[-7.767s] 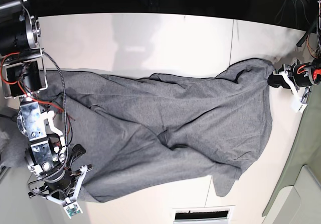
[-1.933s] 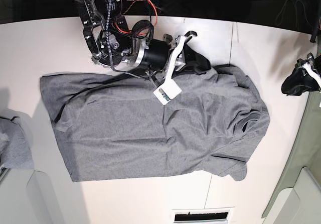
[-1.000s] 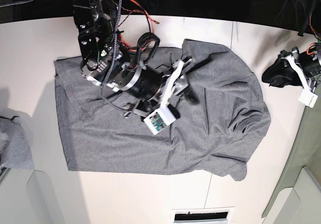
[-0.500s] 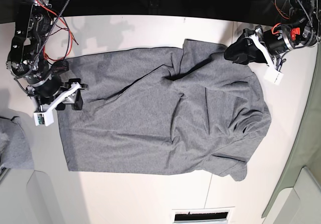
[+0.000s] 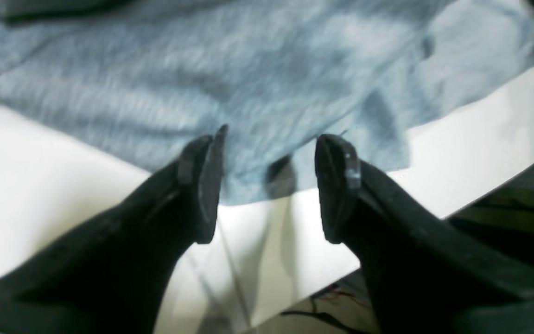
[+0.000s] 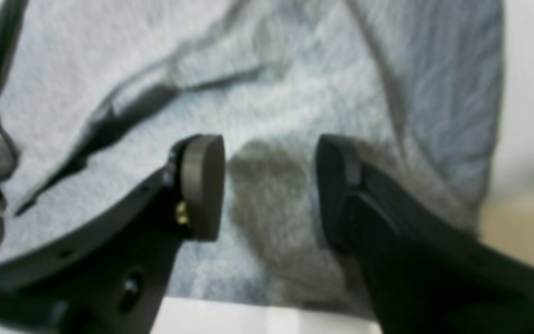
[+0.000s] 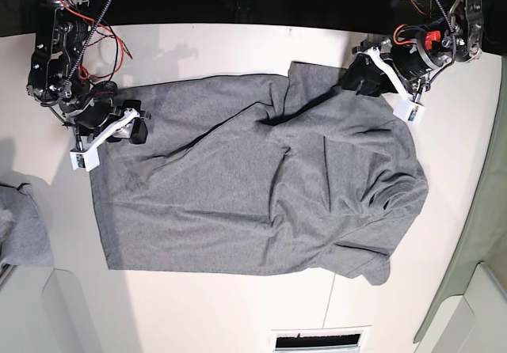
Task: Layout the t-shirt on the table in an organized manner, then fold the t-shirt properly
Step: 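Grasp the shirt edge with each gripper at its corners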
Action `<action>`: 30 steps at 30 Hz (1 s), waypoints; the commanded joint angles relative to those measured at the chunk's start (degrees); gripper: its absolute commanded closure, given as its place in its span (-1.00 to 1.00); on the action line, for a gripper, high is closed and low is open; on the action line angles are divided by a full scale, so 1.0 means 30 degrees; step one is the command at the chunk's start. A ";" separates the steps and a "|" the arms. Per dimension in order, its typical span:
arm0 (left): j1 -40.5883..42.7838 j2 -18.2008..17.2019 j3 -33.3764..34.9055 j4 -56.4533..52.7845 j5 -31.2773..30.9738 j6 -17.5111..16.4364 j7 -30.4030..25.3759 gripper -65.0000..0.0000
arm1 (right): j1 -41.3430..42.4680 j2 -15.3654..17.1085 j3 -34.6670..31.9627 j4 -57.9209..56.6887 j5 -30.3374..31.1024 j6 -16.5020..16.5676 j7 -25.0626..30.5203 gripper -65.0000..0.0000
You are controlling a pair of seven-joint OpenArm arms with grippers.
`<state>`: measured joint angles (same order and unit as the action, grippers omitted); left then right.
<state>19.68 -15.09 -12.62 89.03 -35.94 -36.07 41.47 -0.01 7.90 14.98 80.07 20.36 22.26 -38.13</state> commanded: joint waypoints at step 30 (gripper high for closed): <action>0.2302 -0.3665 -0.1107 0.4561 0.1486 -0.0211 0.0423 1.00 | -0.0168 0.2557 0.0102 -0.0015 -0.1326 -0.0087 0.1290 0.03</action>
<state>26.65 -25.21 -15.59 101.67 -30.68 -36.45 43.70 -1.21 14.70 14.98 79.26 15.79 22.02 -35.48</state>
